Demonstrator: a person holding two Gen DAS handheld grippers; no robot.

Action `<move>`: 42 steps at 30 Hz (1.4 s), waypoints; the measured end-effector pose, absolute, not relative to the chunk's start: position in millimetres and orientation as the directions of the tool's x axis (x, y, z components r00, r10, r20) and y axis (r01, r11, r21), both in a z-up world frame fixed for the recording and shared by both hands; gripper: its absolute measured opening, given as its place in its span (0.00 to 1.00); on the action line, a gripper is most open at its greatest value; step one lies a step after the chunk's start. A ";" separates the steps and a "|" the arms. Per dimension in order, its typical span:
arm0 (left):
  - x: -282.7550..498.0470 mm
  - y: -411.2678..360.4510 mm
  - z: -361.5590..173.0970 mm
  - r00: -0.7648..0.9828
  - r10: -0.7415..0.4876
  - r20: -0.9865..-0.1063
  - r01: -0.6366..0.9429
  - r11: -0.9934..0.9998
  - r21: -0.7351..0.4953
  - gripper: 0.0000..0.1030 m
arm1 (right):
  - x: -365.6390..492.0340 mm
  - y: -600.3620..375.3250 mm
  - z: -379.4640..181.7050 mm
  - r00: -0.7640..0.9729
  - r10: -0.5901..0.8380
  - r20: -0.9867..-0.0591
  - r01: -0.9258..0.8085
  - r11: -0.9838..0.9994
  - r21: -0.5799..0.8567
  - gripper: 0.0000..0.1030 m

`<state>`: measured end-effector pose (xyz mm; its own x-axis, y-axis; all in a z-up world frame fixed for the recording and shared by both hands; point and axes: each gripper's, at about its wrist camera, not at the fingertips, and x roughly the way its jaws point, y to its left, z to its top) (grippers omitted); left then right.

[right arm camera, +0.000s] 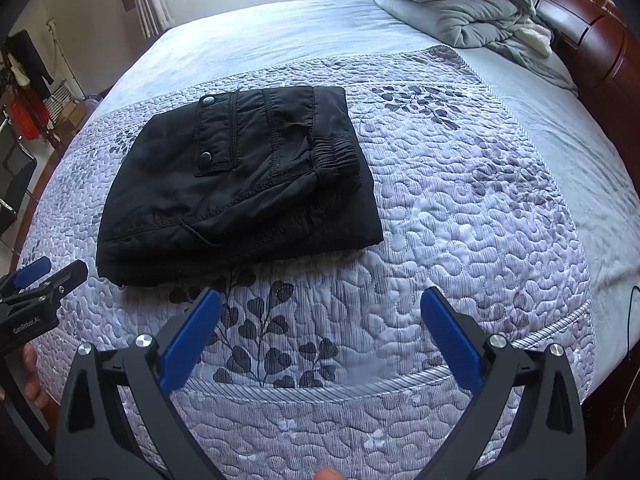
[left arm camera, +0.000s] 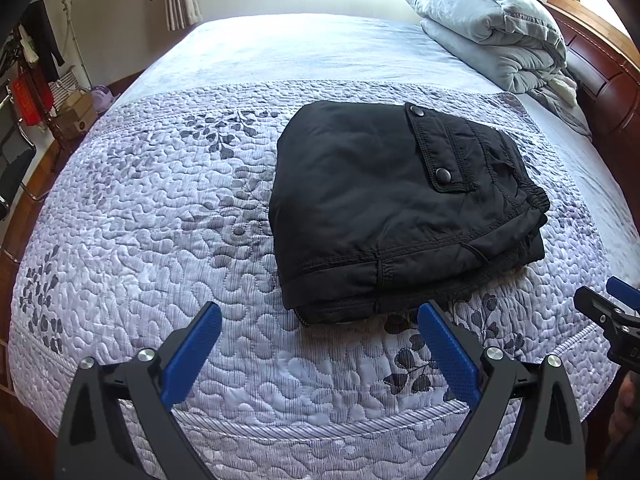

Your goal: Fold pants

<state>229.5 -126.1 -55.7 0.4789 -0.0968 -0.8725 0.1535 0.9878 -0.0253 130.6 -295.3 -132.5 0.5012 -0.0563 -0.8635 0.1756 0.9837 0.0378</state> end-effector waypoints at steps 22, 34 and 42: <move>230.9 -125.0 -57.1 0.472 -0.094 -0.877 0.149 0.989 -0.025 0.96 | 131.8 -295.1 -135.7 0.493 -0.054 -0.868 0.174 0.984 0.038 0.97; 230.5 -122.1 -55.7 0.493 -0.096 -0.865 0.125 0.991 -0.039 0.96 | 132.5 -296.3 -138.3 0.484 -0.051 -0.873 0.175 0.984 0.040 0.97; 231.9 -121.5 -56.1 0.466 -0.141 -0.873 0.142 0.986 -0.084 0.96 | 131.9 -299.8 -137.9 0.483 -0.050 -0.874 0.187 0.981 0.047 0.97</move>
<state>231.9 -121.5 -56.1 0.4664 -0.1411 -0.8732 0.1420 0.9863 -0.0835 131.9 -299.8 -137.9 0.4826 -0.0501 -0.8744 0.1870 0.9812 0.0470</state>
